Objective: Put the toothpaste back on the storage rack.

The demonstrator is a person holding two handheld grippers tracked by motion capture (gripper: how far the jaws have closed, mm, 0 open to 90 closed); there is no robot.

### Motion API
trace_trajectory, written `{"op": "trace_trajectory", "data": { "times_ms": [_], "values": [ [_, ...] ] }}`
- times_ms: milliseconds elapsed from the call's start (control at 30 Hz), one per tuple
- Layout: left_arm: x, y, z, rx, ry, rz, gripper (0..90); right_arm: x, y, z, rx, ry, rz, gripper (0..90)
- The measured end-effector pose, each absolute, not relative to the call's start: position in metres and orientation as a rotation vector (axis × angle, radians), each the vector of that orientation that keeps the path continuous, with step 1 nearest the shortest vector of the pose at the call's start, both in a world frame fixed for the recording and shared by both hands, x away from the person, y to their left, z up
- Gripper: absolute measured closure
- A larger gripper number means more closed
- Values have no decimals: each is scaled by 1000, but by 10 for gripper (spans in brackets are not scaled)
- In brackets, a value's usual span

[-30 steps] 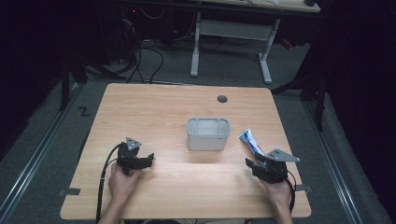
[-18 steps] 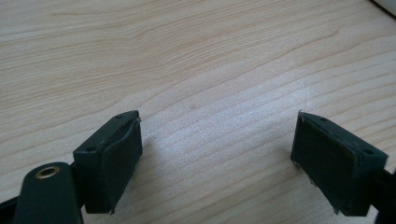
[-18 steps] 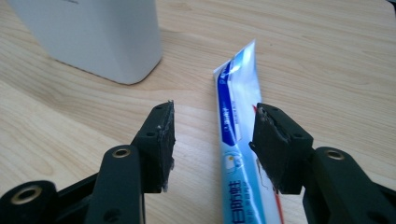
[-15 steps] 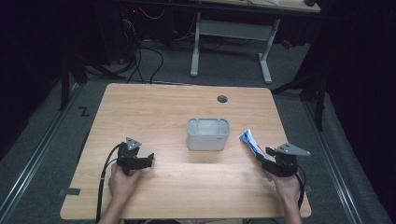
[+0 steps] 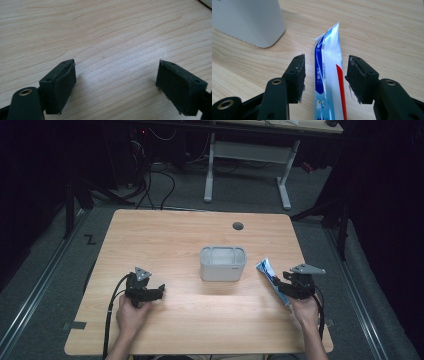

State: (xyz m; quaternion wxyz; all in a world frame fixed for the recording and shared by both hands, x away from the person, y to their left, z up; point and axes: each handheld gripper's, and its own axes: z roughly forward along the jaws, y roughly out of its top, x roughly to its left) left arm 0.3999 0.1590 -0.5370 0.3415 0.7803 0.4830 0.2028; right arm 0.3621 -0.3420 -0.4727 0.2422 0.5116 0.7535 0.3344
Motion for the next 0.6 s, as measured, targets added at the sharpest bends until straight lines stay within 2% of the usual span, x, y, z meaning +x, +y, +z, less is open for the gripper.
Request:
{"op": "trace_trajectory", "data": {
  "times_ms": [600],
  "values": [
    [400, 159, -537, 2032, 1255, 527, 166, 404, -320, -488, 1422, 2167, 693, 472]
  ]
}}
